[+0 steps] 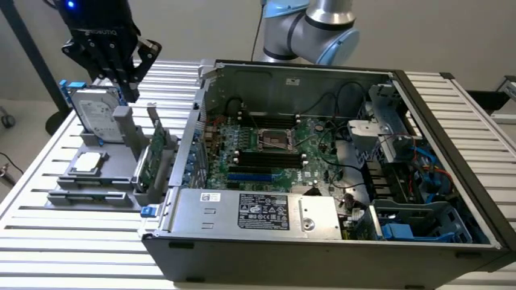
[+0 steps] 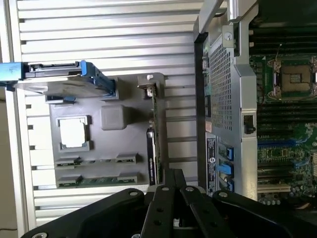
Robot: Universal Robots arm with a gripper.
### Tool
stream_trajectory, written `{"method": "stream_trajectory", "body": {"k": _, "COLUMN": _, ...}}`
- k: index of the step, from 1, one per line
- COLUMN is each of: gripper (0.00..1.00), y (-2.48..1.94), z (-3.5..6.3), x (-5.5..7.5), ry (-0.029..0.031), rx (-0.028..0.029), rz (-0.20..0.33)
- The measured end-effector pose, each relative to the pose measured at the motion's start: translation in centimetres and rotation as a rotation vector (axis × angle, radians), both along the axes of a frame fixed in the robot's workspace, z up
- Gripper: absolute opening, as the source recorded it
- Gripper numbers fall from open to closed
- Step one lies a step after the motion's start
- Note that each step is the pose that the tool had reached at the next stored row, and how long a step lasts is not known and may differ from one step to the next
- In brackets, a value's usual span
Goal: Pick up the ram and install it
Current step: 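Reach for the ram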
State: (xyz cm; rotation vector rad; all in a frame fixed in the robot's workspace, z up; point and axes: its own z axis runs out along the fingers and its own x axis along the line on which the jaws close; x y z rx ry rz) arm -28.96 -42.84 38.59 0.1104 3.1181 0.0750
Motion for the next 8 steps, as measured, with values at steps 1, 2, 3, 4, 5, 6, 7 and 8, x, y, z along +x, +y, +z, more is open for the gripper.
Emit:
{"method": "stream_trajectory", "body": {"k": 1, "gripper": 0.11, "y": -0.05, "z": -0.02, "x": -0.5, "ry": 0.0001, "rx": 0.0000, "rz": 0.000}}
{"method": "stream_trajectory", "body": {"k": 2, "gripper": 0.11, "y": -0.10, "z": -0.04, "x": -0.9, "ry": 0.0000, "rx": 0.0000, "rz": 0.000}}
{"method": "stream_trajectory", "body": {"k": 3, "gripper": 0.11, "y": -0.15, "z": -0.06, "x": -1.4, "ry": 0.0000, "rx": 0.0000, "rz": 0.000}}
{"method": "stream_trajectory", "body": {"k": 4, "gripper": 0.11, "y": -0.20, "z": -0.07, "x": -1.8, "ry": 0.0001, "rx": 0.0000, "rz": 0.000}}
{"method": "stream_trajectory", "body": {"k": 5, "gripper": 0.11, "y": -0.25, "z": -0.09, "x": -2.3, "ry": 0.0001, "rx": -0.0001, "rz": 0.000}}
{"method": "stream_trajectory", "body": {"k": 6, "gripper": 0.11, "y": -0.30, "z": -0.12, "x": -2.7, "ry": 0.0000, "rx": 0.0000, "rz": 0.000}}
{"method": "stream_trajectory", "body": {"k": 7, "gripper": 0.11, "y": -0.35, "z": -0.14, "x": -3.2, "ry": 0.0001, "rx": 0.0000, "rz": 0.000}}
{"method": "stream_trajectory", "body": {"k": 8, "gripper": 0.11, "y": -0.40, "z": -0.15, "x": -3.6, "ry": 0.0001, "rx": -0.0001, "rz": 0.000}}
